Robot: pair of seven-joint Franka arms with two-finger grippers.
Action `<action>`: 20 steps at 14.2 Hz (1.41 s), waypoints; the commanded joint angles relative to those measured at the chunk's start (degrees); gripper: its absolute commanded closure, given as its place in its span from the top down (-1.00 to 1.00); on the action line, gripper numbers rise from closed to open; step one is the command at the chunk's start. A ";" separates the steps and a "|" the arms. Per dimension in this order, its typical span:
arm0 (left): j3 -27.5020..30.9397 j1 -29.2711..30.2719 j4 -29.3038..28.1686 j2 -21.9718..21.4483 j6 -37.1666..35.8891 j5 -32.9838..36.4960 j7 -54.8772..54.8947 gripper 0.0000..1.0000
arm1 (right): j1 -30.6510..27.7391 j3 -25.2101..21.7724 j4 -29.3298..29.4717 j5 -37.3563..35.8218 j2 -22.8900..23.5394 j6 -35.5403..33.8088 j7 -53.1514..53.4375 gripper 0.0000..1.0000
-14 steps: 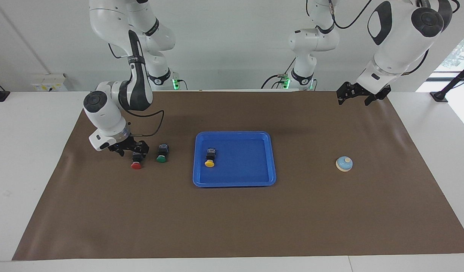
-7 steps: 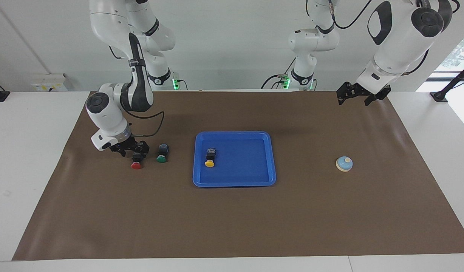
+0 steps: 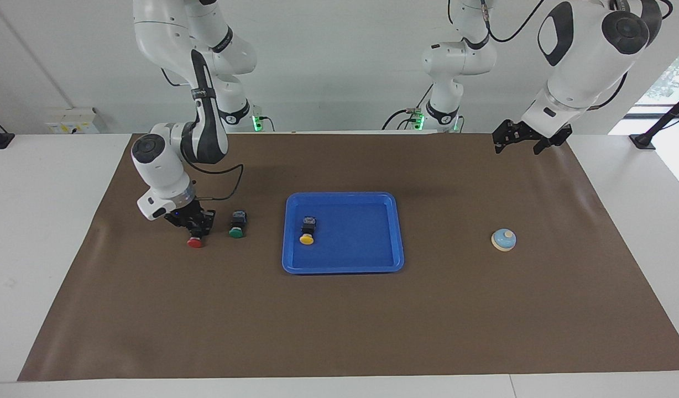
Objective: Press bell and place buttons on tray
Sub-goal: 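Move the right gripper back and grasp the red-capped button, then place the red button in the tray beside the yellow one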
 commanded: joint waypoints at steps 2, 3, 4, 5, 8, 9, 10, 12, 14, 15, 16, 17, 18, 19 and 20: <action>0.09 -0.04 0.46 -0.35 -0.61 0.51 -0.54 1.00 | 3.53 1.15 13.11 1.39 -0.44 -17.04 5.12 -1.00; 0.09 -0.04 0.38 -0.35 -0.61 0.51 -0.54 1.00 | 7.03 1.24 15.50 1.39 -0.26 -19.00 10.20 -1.00; 0.09 -0.04 0.46 -0.35 -0.61 0.51 -0.54 1.00 | 10.28 1.24 17.27 1.39 0.08 -19.45 15.21 -1.00; 0.09 -0.04 0.47 -0.35 -0.61 0.51 -0.54 1.00 | 14.06 1.24 18.41 1.39 0.52 -18.67 20.22 -1.00; 0.09 -0.04 0.46 -0.35 -0.69 0.51 -0.54 1.00 | 24.35 1.24 26.48 3.32 5.95 -18.84 28.15 -1.00; 0.09 -0.04 0.47 -0.35 -0.61 0.51 -0.54 1.00 | 27.08 1.15 29.82 3.24 8.67 -19.36 30.96 -1.00; 0.09 -0.04 0.47 -0.35 -0.61 0.51 -0.54 1.00 | 28.76 1.15 32.11 3.24 11.31 -19.20 32.91 -1.00; 0.09 -0.04 0.38 -0.35 -0.61 0.51 -0.54 1.00 | 32.89 1.06 34.41 2.80 16.59 -15.61 37.48 -1.00; 0.09 -0.04 0.47 -0.35 -0.61 0.51 -0.54 1.00 | 33.52 1.15 34.95 2.54 18.80 -12.00 38.81 -1.00; 0.09 -0.04 0.47 -0.35 -0.61 0.51 -0.54 1.00 | 33.61 1.15 34.69 2.45 18.90 -11.64 38.90 -1.00; 0.09 -0.04 0.47 -0.35 -0.61 0.51 -0.54 1.00 | 34.74 1.15 34.42 2.62 19.16 -11.46 39.60 -1.00; 0.09 -0.04 0.47 -0.35 -0.69 0.51 -0.54 1.00 | 35.88 1.06 34.25 2.54 19.60 -11.20 41.08 -0.59; 0.09 -0.04 0.38 -0.35 -0.70 0.51 -0.54 1.00 | 36.15 1.06 33.99 2.36 19.95 -10.41 42.49 0.39; 0.09 -0.04 0.46 -0.35 -0.61 0.51 -0.54 1.00 | 36.24 0.98 33.90 2.19 19.95 -11.01 42.68 0.99; 0.09 -0.04 0.47 -0.35 -0.69 0.51 -0.54 1.00 | 36.25 0.89 34.24 2.01 19.78 -12.24 42.68 1.00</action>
